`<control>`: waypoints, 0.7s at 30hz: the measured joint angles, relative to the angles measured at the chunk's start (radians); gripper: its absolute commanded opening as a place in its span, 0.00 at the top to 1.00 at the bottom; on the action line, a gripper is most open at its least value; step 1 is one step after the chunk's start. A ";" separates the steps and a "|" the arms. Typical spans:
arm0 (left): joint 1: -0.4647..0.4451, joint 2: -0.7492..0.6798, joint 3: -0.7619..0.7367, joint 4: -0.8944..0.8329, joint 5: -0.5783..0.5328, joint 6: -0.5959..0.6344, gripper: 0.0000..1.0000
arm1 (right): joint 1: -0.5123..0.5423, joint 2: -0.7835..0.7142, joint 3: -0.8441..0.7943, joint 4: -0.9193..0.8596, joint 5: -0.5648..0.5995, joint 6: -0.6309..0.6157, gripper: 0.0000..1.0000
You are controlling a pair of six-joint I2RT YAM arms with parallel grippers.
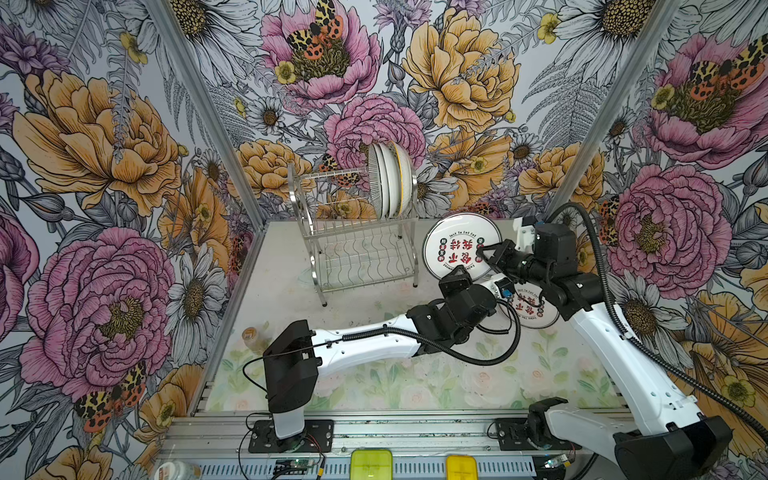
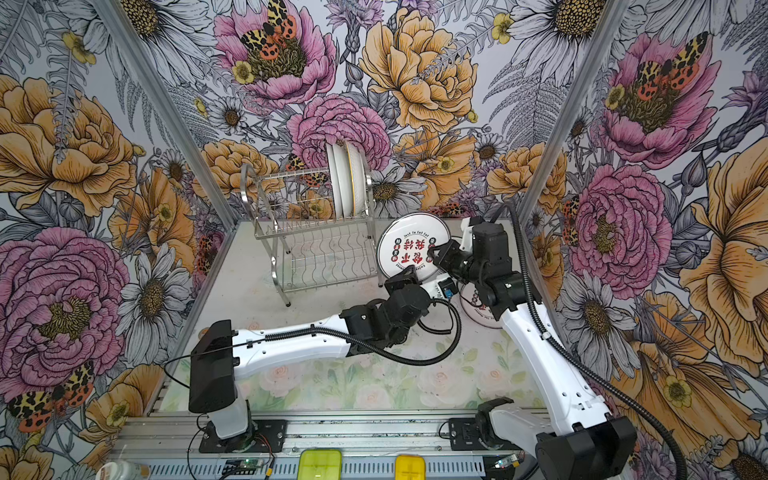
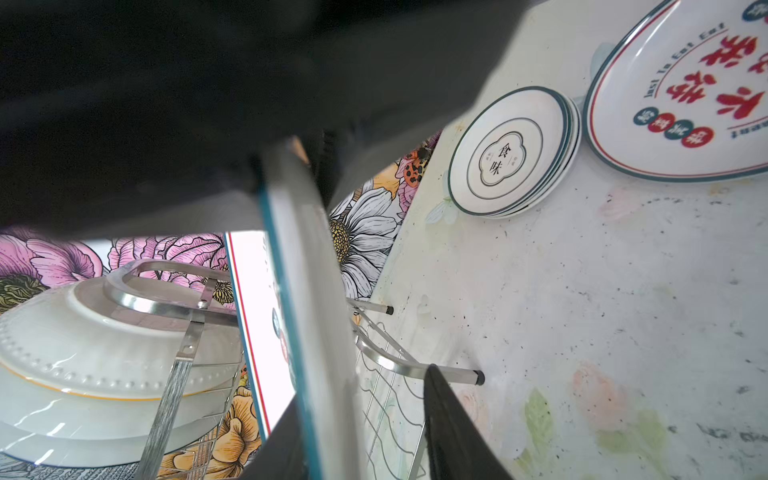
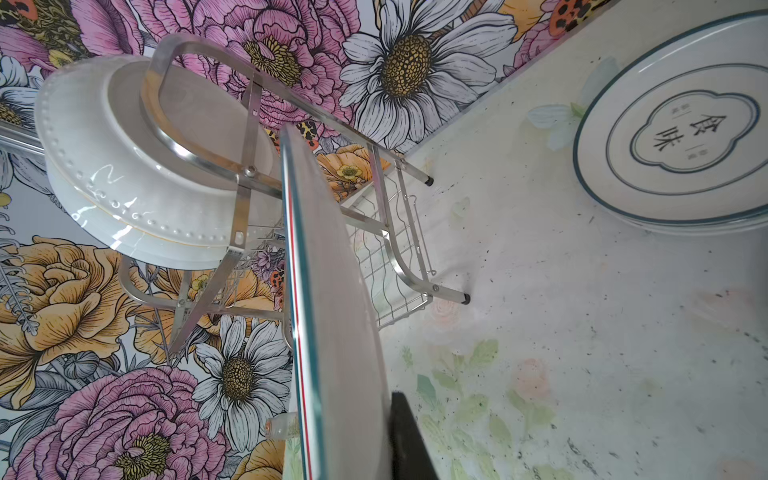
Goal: Unload the plates from the dish rack
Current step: 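Hold the plate up with the left gripper while the right gripper grasps its rim, then open the left gripper and return it to the rack while the right carries the plate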
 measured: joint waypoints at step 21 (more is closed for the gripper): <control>0.008 -0.174 0.007 -0.008 0.069 -0.135 0.07 | -0.324 -0.022 -0.003 0.013 -0.098 -0.029 1.00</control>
